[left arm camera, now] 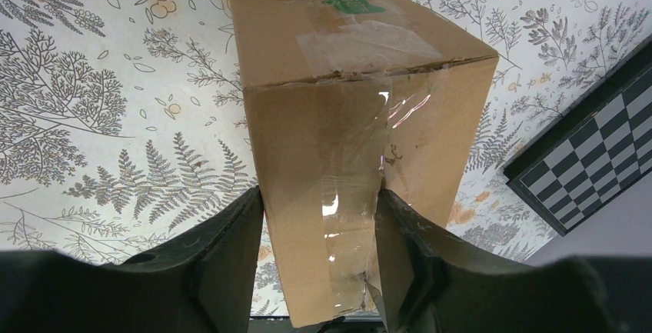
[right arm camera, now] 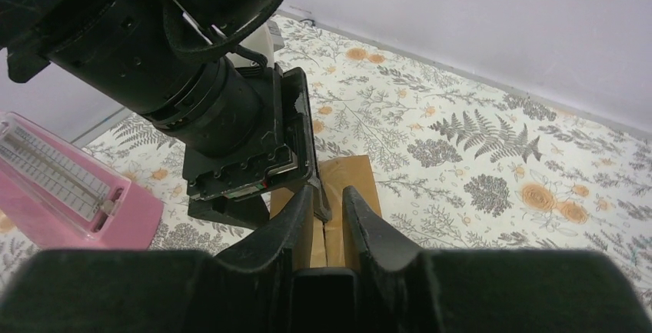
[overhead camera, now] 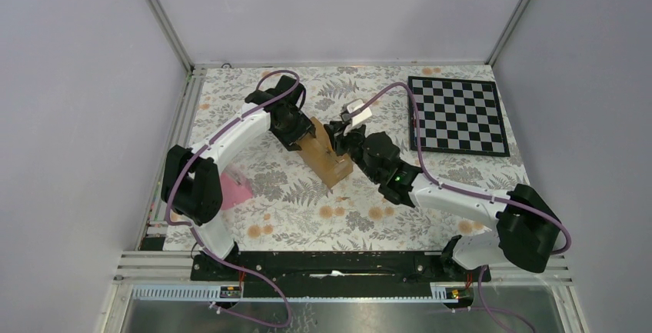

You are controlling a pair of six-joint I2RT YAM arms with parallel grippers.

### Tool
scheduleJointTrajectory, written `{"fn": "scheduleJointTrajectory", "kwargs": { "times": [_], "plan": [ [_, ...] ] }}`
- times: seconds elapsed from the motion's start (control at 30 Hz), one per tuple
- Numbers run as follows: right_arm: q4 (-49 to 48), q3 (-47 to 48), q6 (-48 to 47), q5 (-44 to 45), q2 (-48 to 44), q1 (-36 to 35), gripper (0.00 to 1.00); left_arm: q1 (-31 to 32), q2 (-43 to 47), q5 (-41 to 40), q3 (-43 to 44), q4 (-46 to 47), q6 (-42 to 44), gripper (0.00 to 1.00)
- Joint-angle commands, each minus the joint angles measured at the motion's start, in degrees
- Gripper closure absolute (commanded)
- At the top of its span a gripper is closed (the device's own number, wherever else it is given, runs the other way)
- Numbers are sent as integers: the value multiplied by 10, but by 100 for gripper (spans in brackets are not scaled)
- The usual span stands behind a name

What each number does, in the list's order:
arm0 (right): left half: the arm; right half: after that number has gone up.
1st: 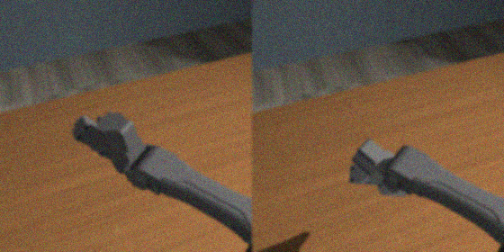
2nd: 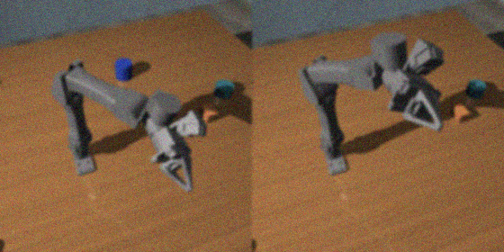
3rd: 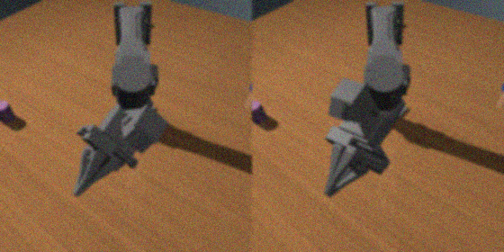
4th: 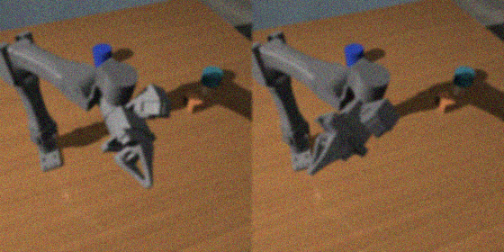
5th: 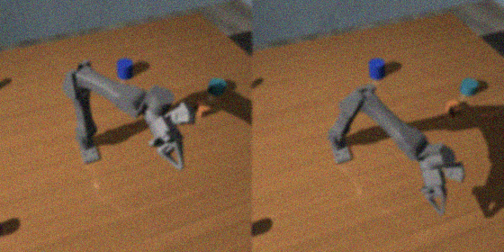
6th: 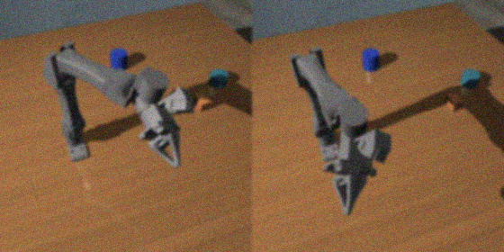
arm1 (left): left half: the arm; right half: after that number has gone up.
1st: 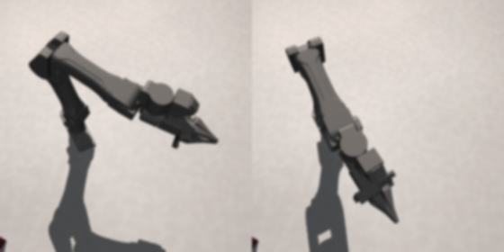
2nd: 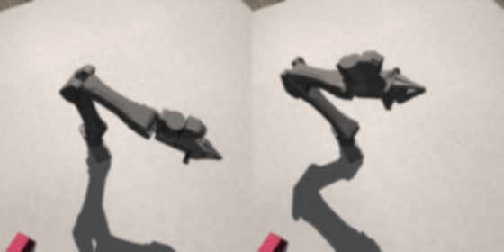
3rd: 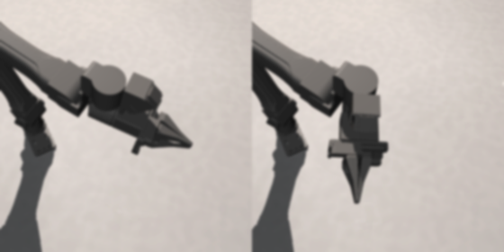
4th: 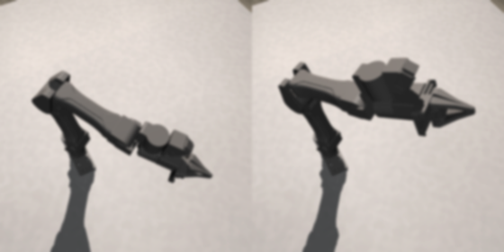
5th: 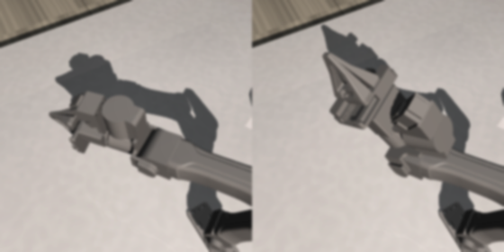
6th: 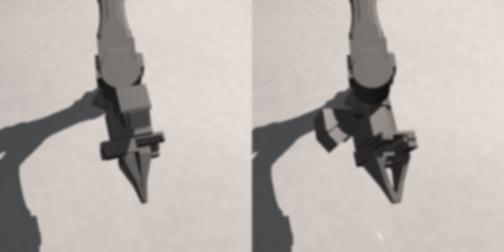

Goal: Unpack the express box
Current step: Cut the express box at the center of the board.

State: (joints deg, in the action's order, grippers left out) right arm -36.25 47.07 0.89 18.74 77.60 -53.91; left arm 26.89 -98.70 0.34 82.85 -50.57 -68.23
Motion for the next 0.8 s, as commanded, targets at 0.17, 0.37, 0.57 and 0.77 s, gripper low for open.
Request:
{"fn": "scheduleJointTrajectory", "kwargs": {
  "times": [0.17, 0.37, 0.57, 0.77],
  "plan": [
    [-70, 6, -53, -26, 7, -6, 100, -7, -6, -6, 17, -9, -2, 95],
    [-61, -10, -69, -49, -7, -9, 100, -9, -7, 9, 17, -10, -3, 95],
    [-55, -30, -71, -90, -16, -10, 100, -10, -8, 11, 15, -9, -4, 95],
    [-48, -38, -68, -90, -29, -12, 100, -13, -8, 12, 13, -9, -5, 96]
  ]
}}
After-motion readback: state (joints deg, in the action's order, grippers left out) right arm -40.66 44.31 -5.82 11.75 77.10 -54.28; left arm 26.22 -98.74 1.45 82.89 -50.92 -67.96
